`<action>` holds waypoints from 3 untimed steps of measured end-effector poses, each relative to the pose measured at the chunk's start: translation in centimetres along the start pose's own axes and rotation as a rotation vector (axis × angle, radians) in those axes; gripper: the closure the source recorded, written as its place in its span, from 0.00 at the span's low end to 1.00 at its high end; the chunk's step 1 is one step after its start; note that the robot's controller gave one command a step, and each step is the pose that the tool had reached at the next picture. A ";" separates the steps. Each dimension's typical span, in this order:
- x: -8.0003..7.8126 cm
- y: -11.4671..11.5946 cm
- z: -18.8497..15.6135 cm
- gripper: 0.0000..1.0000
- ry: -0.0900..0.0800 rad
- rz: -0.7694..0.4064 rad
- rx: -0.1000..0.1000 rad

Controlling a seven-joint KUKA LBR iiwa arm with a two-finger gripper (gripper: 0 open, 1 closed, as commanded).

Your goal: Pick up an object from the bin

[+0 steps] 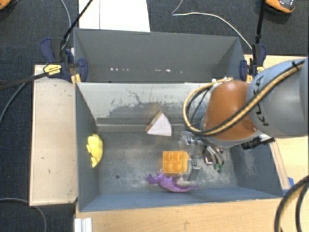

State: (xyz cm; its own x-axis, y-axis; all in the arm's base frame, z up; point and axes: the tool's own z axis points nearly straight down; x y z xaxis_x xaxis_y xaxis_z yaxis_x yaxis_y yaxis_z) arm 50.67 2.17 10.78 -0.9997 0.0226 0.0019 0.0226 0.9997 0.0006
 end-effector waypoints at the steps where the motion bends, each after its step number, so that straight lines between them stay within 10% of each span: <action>1: -0.1 0.5 -1.0 0.00 -0.007 0.089 -0.002; 2: 0.0 2.6 3.4 0.00 -0.003 0.130 0.000; 3: 0.0 3.5 3.7 1.00 -0.009 0.103 -0.001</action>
Offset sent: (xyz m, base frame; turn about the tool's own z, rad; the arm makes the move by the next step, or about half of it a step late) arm -0.0013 0.0293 -0.0378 0.1312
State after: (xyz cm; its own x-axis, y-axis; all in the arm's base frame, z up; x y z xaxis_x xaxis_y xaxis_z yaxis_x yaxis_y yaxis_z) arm 50.75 5.62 7.10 -0.9921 0.1253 -0.0075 0.1253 0.9921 0.0019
